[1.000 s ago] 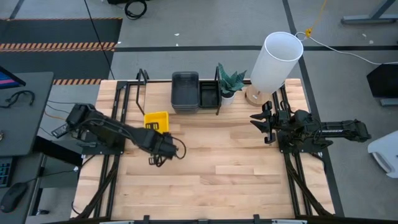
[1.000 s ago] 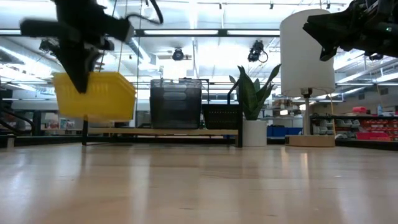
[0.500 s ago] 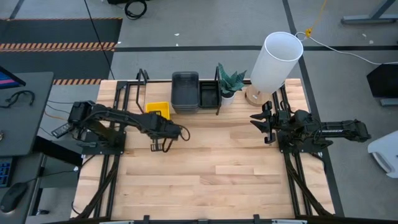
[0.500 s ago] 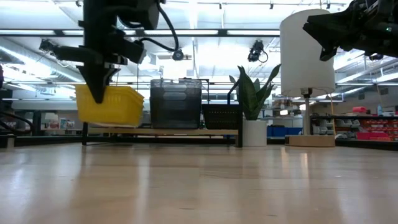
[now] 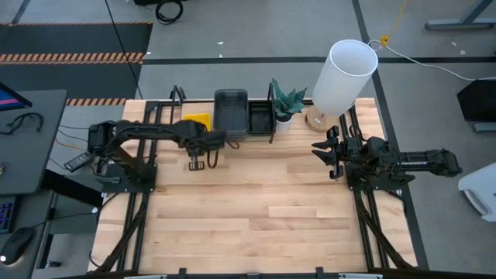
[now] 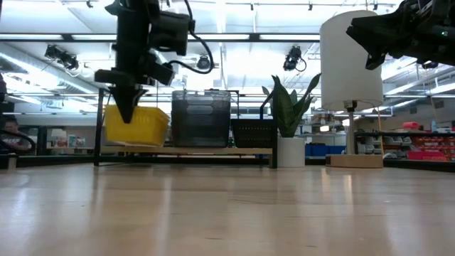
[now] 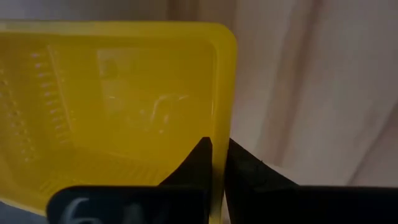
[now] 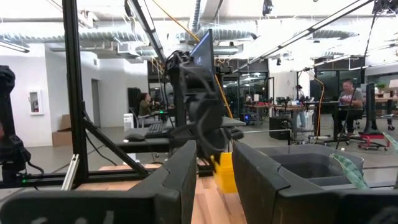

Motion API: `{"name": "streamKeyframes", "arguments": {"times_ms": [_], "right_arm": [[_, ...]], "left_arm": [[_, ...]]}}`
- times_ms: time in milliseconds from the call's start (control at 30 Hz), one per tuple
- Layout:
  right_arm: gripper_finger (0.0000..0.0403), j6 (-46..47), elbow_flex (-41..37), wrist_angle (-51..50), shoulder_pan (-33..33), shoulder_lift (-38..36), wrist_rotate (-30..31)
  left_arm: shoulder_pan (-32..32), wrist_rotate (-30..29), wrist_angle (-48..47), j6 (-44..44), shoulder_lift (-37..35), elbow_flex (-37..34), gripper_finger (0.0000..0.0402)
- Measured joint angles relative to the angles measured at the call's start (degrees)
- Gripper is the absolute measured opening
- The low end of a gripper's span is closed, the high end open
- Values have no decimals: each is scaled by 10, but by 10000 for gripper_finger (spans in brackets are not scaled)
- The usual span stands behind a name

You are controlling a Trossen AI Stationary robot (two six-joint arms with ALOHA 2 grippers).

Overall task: Stack baskets on shelf by color
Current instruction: Put the stacked yellow bins on the shelf

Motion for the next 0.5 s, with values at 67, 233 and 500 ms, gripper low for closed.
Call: {"name": "streamKeyframes", "arguments": {"times_ms": [67,233,500], "right_arm": [[109,0,0,0,0,0,0],[109,0,0,0,0,0,0],[109,0,0,0,0,0,0]], "left_arm": [[22,0,6,19,0,0,21],[66,1,38,73,0,0,39],[99,1,51,78,0,0,62]]}}
